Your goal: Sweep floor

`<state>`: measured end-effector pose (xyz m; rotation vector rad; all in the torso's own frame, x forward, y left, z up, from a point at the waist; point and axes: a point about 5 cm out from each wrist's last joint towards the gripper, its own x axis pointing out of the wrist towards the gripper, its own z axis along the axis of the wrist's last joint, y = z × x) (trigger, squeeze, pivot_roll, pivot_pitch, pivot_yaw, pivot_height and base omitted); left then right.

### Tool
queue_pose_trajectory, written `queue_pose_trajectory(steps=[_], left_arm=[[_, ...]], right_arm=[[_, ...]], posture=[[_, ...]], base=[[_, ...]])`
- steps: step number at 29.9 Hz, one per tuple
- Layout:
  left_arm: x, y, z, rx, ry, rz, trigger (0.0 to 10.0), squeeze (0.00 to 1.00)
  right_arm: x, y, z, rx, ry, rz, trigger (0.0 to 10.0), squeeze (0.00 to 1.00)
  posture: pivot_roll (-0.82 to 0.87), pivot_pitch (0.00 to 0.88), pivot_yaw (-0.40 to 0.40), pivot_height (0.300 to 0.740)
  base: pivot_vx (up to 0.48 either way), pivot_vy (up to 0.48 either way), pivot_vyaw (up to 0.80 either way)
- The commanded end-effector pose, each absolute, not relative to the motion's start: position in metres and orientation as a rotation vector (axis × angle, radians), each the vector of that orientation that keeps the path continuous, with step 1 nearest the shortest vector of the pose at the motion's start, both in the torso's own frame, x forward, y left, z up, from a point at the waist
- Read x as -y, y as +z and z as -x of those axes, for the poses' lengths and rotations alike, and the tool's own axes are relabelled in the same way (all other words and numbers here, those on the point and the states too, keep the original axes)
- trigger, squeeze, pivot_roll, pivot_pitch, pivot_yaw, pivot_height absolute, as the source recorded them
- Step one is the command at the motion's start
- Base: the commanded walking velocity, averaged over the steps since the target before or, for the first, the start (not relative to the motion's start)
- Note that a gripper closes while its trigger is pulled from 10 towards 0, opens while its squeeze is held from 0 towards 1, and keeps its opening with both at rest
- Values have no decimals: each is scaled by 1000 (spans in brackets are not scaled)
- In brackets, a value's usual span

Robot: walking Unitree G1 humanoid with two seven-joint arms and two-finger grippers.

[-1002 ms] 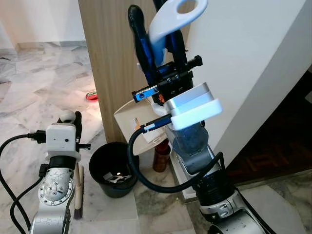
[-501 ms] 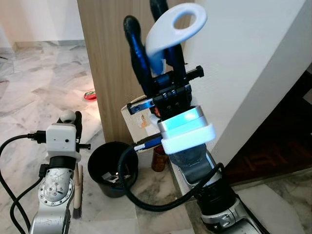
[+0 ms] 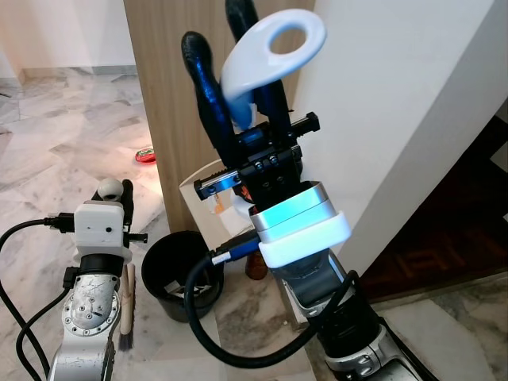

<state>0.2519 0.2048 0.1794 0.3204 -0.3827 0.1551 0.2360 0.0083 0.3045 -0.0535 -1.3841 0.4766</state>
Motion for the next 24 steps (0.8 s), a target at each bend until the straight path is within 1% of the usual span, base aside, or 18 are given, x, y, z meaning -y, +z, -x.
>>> queue_pose_trajectory(steps=[1,8,11,24], left_arm=[[-198,192,-250,459,139,-341,10000,0],[-198,192,-250,461,138,-340,10000,0],[-198,191,-250,462,137,-341,10000,0],[-198,192,-248,465,136,-345,10000,0]], right_arm=[[-15,321,-211,1490,492,-94,10000,0],[-19,322,-201,1516,541,-135,10000,0],[-23,324,-191,1550,601,-170,10000,0],[-26,325,-177,1625,668,-172,10000,0]], posture=[[192,11,-110,740],[193,11,-112,740],[193,12,-113,740],[197,16,-117,740]], base=[[0,0,0],[0,0,0],[0,0,0],[0,0,0]])
